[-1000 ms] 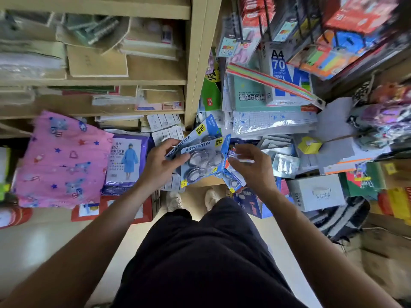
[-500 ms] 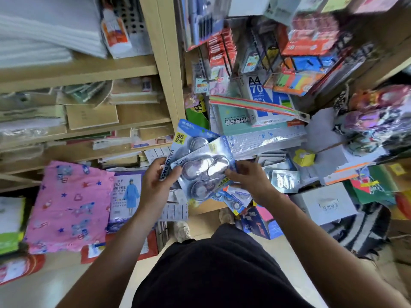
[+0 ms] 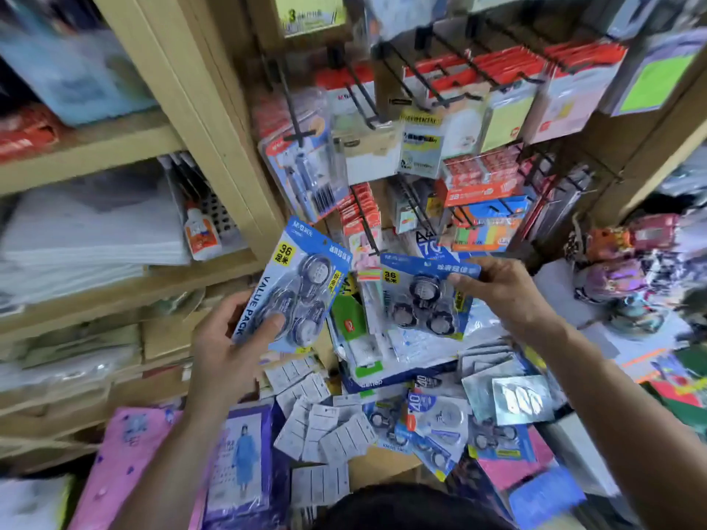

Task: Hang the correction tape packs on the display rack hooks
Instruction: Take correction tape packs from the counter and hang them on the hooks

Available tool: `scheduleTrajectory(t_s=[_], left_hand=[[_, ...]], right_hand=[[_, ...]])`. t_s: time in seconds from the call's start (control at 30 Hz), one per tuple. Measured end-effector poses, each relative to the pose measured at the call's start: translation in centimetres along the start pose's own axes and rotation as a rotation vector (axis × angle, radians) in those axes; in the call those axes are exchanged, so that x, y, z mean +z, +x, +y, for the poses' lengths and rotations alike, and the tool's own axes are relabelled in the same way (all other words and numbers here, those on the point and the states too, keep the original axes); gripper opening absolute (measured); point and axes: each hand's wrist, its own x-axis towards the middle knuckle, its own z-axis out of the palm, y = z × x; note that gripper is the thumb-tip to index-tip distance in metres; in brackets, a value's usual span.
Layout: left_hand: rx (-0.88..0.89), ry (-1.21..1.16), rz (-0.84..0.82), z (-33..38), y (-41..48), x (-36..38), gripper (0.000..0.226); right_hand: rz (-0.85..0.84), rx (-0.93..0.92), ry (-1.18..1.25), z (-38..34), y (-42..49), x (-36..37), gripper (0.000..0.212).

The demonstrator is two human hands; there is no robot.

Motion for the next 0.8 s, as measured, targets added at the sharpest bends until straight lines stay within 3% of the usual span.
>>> scheduleTrajectory(t_s=[0.03, 0.13, 0.3, 0.57, 0.7, 0.8], left_hand=[[0.051, 0.004, 0.0, 1.7, 0.9, -0.3, 0.028], [0.232, 0.033, 0.035, 6.8, 3.3, -0.9, 0.035], [0.47, -0.012, 0.083, 13.9, 6.6, -2.1, 0.034], [0.806, -0.002, 0.145, 24.3, 11.7, -4.1, 0.033], [0.903, 0.011, 0.158, 28.9, 13.5, -4.3, 0.031], [0.977, 0.035, 0.161, 32.1, 14.7, -4.5, 0.034]], right_hand=[[0.01, -0.057, -0.05, -1.8, 0.7, -0.3, 0.01], [0.047, -0.215, -0.118, -6.4, 2.5, -0.8, 0.025], [0.076, -0.425, -0.054, -12.5, 4.5, -1.6, 0.008], [0.111, -0.622, 0.176, -22.5, 6.2, -2.5, 0.008], [0.119, -0.671, 0.222, -27.0, 6.7, -3.1, 0.04], [0.142, -0.708, 0.278, -30.7, 6.7, -3.1, 0.029]])
